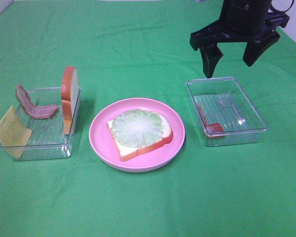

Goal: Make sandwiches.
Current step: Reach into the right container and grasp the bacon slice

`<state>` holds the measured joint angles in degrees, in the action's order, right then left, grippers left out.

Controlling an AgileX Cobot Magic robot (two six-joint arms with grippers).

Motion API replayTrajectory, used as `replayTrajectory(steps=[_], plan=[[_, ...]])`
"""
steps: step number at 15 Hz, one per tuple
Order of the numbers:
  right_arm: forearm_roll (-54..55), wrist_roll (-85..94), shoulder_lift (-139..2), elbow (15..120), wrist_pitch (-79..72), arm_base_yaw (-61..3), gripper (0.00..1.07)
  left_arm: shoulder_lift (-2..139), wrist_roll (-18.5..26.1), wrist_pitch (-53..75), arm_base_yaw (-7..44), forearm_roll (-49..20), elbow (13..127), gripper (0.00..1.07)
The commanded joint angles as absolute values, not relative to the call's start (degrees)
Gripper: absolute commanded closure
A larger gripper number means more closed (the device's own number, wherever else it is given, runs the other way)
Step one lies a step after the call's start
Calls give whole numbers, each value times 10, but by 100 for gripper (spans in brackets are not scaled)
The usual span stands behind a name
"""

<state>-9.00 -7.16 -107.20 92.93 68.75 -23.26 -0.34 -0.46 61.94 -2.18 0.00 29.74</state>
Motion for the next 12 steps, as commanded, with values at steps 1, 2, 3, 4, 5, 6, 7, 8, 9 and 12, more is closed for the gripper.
replayTrajectory(steps=[1, 2, 3, 4, 5, 6, 7, 8, 9, 12], plan=[[-77, -78, -1068, 888, 648, -232, 26, -11, -5, 617, -22, 0, 297, 6], [-72, -78, -1068, 877, 631, -232, 26, -11, -5, 617, -22, 0, 297, 6], [-60, -78, -1069, 871, 617, -232, 26, -11, -5, 617, -22, 0, 297, 6], [-40, -78, -1073, 869, 601, -232, 26, -11, -5, 617, -22, 0, 297, 6], [-31, -78, -1081, 869, 596, -232, 26, -11, -5, 617, -22, 0, 297, 6], [-28, -78, -1095, 869, 595, -232, 26, -11, -5, 617, -22, 0, 297, 6], [-28, -78, -1111, 869, 596, -232, 26, -11, -5, 617, -22, 0, 297, 6], [-29, -78, -1118, 869, 596, -232, 26, -11, -5, 617, -22, 0, 297, 6], [-29, -78, -1132, 869, 595, -232, 26, -11, -5, 617, -22, 0, 297, 6], [-30, -86, -1178, 869, 583, -232, 26, -11, -5, 617, -22, 0, 297, 6]])
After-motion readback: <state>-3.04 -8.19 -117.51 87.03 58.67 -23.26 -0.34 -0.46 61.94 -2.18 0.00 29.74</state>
